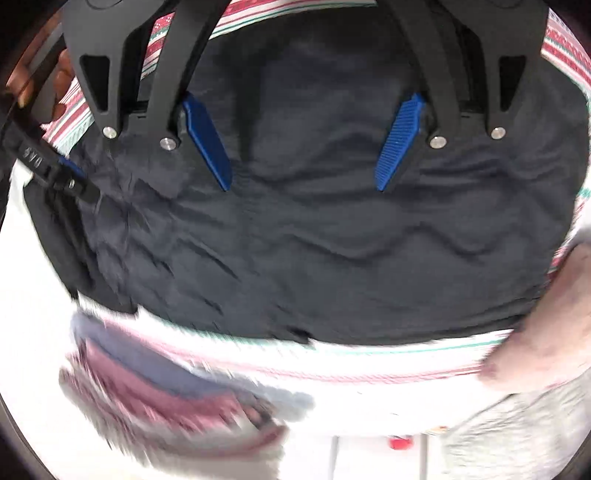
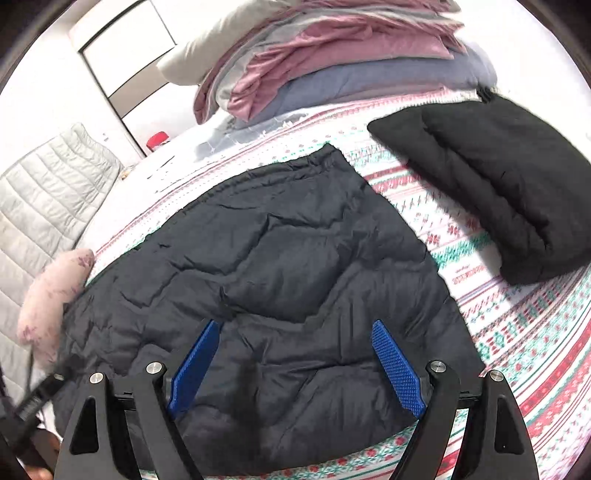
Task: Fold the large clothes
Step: 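Press both open grippers over the folded jacket to flatten it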
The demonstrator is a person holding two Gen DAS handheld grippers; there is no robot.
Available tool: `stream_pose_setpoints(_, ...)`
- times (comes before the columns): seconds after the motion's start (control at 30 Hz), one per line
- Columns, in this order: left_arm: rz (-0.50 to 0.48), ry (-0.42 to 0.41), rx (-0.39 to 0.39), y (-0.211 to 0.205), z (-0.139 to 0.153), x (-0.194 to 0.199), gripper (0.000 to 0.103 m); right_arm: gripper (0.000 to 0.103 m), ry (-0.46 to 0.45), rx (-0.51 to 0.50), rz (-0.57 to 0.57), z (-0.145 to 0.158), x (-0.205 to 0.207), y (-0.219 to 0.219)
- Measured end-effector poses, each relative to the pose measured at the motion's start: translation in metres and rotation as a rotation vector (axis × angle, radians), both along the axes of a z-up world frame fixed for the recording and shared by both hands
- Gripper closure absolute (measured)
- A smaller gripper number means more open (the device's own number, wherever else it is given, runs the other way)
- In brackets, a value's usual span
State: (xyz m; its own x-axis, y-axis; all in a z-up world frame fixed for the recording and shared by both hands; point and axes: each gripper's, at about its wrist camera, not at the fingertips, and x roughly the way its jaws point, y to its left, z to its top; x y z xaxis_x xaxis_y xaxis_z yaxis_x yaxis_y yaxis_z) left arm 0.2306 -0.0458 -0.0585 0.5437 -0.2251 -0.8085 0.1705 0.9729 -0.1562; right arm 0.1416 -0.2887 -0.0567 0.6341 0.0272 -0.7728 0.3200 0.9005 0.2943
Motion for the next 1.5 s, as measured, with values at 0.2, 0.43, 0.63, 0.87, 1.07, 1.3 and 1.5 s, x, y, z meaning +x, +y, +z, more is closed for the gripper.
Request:
stream_pose_setpoints(0.2,0.013,0.006,0.211,-0.030,-0.040,0.003,0.018,0.017,0.086,0.034,-0.014,-0.017,0.011,-0.002)
stream_pose_setpoints(0.43,-0.019,0.039,0.162,-0.033,-0.007,0.024,0.017,0.017,0.114,-0.015,-0.016,-0.019,0.016,0.005)
stream_pose_setpoints(0.63,0.004,0.101,0.231,-0.045,-0.007,0.090,0.016,0.017,0.089,0.095,-0.043,-0.019,0.013,-0.009)
stream_pose_setpoints(0.87,0.047,0.171,0.210,-0.041,-0.024,0.120,0.003,0.017,0.117,0.059,-0.041,-0.023,0.016,-0.005)
stream_pose_setpoints(1.07,0.061,0.177,0.215,-0.051,-0.025,0.157,0.002,0.017,0.122,0.042,-0.036,-0.024,0.019,-0.004)
stream_pose_setpoints(1.3,0.095,0.185,0.158,-0.046,-0.047,0.158,0.000,0.016,0.123,0.028,-0.039,-0.027,0.018,-0.001)
stream_pose_setpoints(1.5,0.108,0.066,0.047,-0.010,0.013,0.106,0.004,0.016,0.110,0.060,-0.034,-0.029,0.015,-0.008)
